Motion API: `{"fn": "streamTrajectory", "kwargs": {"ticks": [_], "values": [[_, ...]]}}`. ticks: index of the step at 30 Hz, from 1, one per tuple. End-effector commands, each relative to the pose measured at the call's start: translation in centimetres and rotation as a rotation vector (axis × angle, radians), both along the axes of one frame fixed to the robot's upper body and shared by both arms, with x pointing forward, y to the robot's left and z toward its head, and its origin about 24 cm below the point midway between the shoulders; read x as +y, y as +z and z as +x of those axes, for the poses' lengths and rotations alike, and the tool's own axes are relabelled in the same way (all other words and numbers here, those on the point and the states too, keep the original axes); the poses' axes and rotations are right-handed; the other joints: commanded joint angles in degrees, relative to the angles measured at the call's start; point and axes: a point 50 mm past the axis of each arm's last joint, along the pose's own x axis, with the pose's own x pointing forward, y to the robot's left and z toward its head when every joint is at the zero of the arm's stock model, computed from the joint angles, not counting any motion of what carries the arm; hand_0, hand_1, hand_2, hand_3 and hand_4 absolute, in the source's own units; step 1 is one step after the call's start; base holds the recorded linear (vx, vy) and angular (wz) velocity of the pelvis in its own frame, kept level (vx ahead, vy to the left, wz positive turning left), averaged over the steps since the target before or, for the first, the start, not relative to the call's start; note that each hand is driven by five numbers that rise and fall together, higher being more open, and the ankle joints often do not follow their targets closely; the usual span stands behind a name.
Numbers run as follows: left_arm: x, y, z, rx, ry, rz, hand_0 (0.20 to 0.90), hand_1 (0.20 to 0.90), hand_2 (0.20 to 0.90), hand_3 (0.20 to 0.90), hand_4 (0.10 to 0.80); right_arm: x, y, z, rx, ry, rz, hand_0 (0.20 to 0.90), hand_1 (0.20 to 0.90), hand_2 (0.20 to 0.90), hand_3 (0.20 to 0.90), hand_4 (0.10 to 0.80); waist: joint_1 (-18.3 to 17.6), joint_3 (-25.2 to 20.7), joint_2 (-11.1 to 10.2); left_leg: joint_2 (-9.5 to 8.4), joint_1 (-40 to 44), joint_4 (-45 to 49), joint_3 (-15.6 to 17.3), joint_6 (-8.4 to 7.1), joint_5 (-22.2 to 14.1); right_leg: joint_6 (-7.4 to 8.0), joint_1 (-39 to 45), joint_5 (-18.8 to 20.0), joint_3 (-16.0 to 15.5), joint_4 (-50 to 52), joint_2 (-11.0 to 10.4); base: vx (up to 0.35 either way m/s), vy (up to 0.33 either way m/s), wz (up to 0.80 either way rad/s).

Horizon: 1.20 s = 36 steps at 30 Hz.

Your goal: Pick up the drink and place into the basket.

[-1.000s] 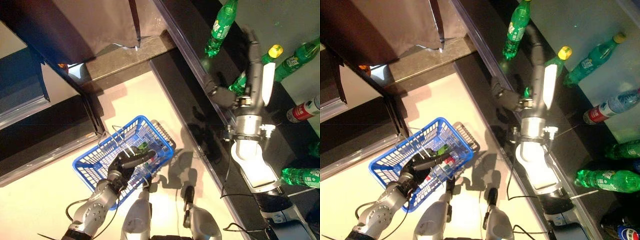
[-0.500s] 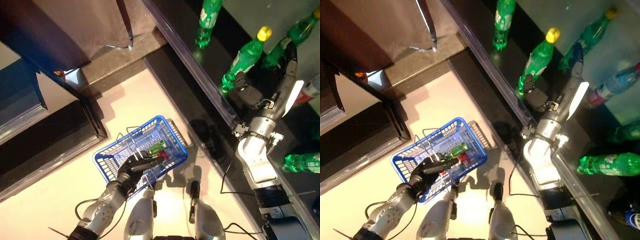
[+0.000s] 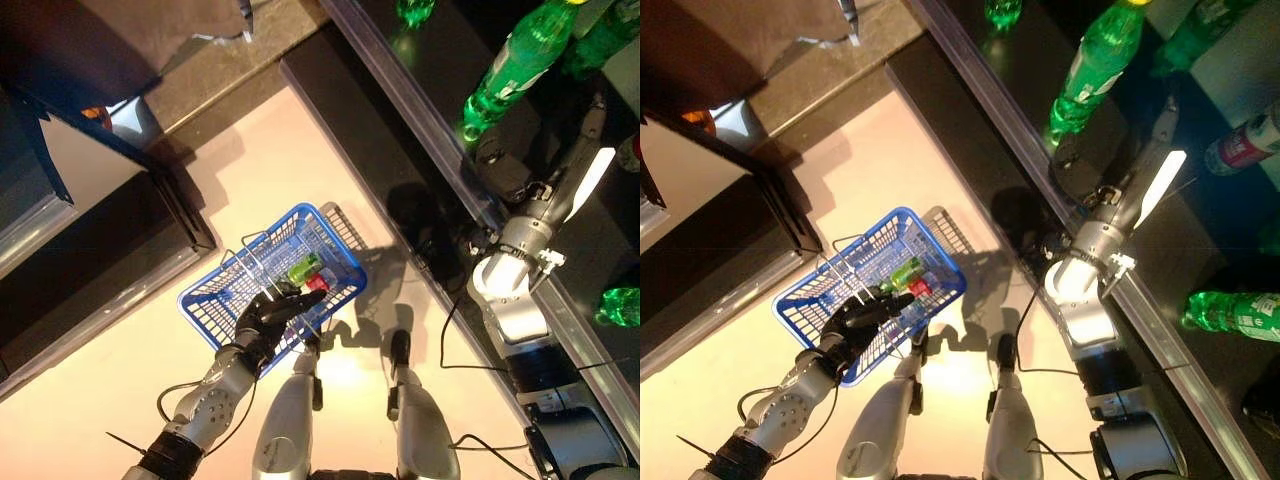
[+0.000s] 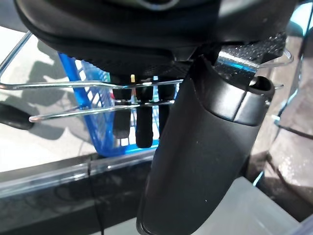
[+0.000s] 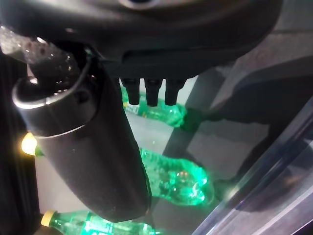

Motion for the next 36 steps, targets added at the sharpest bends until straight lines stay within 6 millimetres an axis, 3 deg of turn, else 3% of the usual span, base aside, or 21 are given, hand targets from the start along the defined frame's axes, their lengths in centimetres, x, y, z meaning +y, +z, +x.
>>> {"fn": "streamTrajectory", "kwargs": {"ticks": [1,13,24,31,36], "values": [[-0.4,11.3,1.9,-0.551,-0.011,-0.142,0.300,0.300,0.300,0.200,0.100,0.0,8.5,-1.2,-0.356,0.030,-0.047,0.900,0.900,0.900,0.900,0.800,0.48,-1.00,0.53,-3.02,-0.67,7.18,-0.83,1.37,-6.19,-3.52,-3.59,2.12,-1.32,3.46,0.79,0.000,0.000,0.00],[-1.0,12.5,2.4,-0.560,-0.080,-0.130,0.300,0.300,0.300,0.200,0.100,-2.0,12.7,0.7,-0.377,0.144,0.119,0.900,0.900,0.900,0.900,0.800,2.13,-1.00,0.37,-3.74,-8.44,15.08,-0.05,1.51,-8.82,-4.67,-9.74,0.55,-3.52,8.11,1.12,-0.011,-0.045,0.00],[-0.8,13.2,2.6,-0.560,-0.124,-0.120,0.300,0.300,0.300,0.200,0.100,-3.5,14.3,2.4,-0.315,0.248,0.172,0.900,0.900,0.900,0.900,0.800,3.11,-1.00,0.67,-4.47,-13.70,23.86,1.11,2.17,-12.99,-5.77,-14.83,-2.42,-4.90,15.49,1.07,-0.005,-0.013,0.04],[-0.8,13.0,2.4,-0.526,-0.144,-0.115,0.300,0.300,0.300,0.200,0.100,-4.1,16.3,2.6,-0.328,0.330,0.196,0.900,0.900,0.900,0.900,0.800,3.98,-1.00,0.67,-4.77,-16.53,28.13,0.10,2.62,-14.70,-6.34,-17.69,-4.33,-5.29,20.73,1.16,0.003,-0.024,0.07],[-0.4,13.0,2.1,-0.514,-0.157,-0.111,0.300,0.300,0.300,0.200,0.100,-5.8,17.4,2.8,-0.311,0.327,0.228,0.900,0.900,0.900,0.900,0.800,4.89,-1.00,0.76,-4.95,-16.98,28.60,-0.82,2.75,-14.76,-6.32,-18.31,-4.71,-5.50,22.03,0.86,0.009,-0.017,0.02]]}}
